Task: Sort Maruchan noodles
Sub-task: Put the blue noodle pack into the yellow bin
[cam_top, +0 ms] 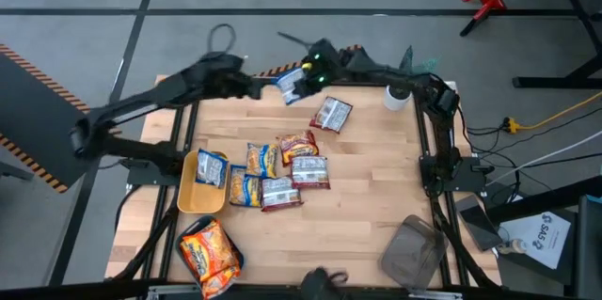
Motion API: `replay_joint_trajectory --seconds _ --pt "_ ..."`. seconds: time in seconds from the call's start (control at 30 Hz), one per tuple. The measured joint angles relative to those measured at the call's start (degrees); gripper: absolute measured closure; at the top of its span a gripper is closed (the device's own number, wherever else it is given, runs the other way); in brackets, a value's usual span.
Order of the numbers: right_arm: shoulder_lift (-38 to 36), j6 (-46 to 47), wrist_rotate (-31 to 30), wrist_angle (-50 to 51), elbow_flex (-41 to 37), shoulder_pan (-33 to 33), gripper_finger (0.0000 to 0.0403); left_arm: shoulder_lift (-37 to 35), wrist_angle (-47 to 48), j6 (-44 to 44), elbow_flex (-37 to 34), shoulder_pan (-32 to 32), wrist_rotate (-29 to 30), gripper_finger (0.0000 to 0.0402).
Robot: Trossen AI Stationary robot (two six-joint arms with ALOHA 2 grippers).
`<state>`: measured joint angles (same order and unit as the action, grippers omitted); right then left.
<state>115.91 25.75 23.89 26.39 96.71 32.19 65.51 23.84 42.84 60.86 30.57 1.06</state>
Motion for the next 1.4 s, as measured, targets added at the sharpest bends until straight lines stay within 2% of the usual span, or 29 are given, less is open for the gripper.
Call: replay_joint_trajectory --seconds 0.17,0.47,0.63,0.9,1.1,1.4 --pt "-0.1 3.0 -3.6 -3.9 0.0 -9.6 0.0304 -12.0 3.9 -1.1 0.0 -3.7 0.1 0.0401" --pt "0.6 4.0 -19.7 -13.7 0.1 -26.5 0.0304 -26.8 7.7 -1.0 0.0 -11.2 2.7 0.0402" --pt "2.7 4.7 -25.9 -15.6 0.0 -31.6 0.0304 -32.6 7.4 -0.9 0.0 -13.7 2.7 0.0402" --pt "7.9 5.4 -26.9 -28.4 0.2 -35.2 0.0304 -38.4 6.4 2.0 0.1 -14.1 3.2 0.0402" --pt "13.3 -4.3 -25.0 -29.5 10.2 -35.9 0.0304 -38.8 6.6 2.0 0.1 -14.1 3.8 0.0402" --pt "27.7 -11.7 -21.9 -19.8 35.0 -35.9 0.0304 -38.7 7.2 1.8 0.1 -14.1 3.9 0.0402"
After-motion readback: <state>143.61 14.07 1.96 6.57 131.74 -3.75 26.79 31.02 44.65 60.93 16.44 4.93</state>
